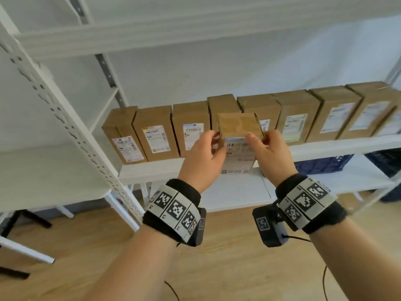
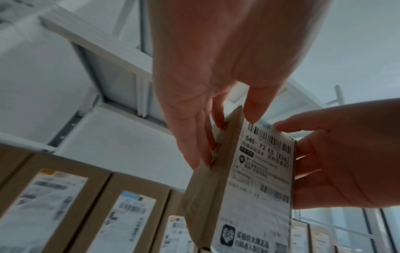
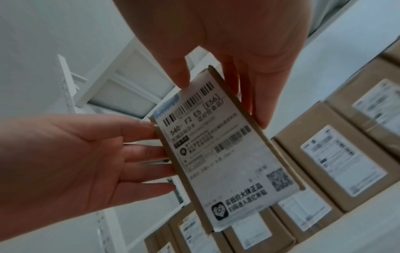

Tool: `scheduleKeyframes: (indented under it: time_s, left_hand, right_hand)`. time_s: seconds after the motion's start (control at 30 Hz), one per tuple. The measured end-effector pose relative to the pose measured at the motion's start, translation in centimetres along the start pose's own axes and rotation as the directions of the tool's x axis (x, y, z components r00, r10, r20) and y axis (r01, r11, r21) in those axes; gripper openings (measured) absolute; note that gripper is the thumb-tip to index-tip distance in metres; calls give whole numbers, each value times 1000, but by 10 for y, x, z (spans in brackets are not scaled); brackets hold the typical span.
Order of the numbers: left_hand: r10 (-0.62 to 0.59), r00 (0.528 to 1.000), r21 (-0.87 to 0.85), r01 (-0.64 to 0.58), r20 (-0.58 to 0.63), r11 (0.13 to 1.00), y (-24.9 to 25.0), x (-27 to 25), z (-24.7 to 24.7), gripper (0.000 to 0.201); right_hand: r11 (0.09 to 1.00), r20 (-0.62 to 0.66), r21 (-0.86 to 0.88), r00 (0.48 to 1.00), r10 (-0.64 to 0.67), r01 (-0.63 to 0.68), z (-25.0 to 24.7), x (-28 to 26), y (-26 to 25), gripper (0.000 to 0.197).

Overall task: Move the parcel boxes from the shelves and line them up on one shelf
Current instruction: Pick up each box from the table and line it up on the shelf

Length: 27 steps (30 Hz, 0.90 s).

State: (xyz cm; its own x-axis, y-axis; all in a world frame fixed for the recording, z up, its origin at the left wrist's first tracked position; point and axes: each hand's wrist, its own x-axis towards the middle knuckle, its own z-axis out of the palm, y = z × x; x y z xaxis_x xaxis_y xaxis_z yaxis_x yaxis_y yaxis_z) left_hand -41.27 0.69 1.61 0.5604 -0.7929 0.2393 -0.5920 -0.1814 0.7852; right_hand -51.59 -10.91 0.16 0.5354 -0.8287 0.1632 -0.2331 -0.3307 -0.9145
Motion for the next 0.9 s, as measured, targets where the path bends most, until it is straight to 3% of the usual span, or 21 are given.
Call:
scheduleKeyframes:
  time_s: [0.1,0.23,0.4,0.67,0.9]
  left_hand:
    - [60,996,24,-62,59,998,28,12,28,33]
    - [136,984,67,-144,112,987,63,31,80,33]
    - [172,973,38,-180,151,983,110,54,158,36]
    - [225,962,30,-233,156,972,172,94,273,35]
    - [275,928,16,-288,251,957,206,130,347,34]
  right_hand:
    - [999,-95,40,995,-17,21,-39,4,9,44]
    - [997,-160,-20,984,-81,79,-100,13,31,43]
    - [1000,-147,23,989,-11,15,-184,31,67,46]
    - [996,-216,-80,976,28,-46,-297,57,124,90]
    - [990,-311,-68,945,98,-125,-360,85,162,87]
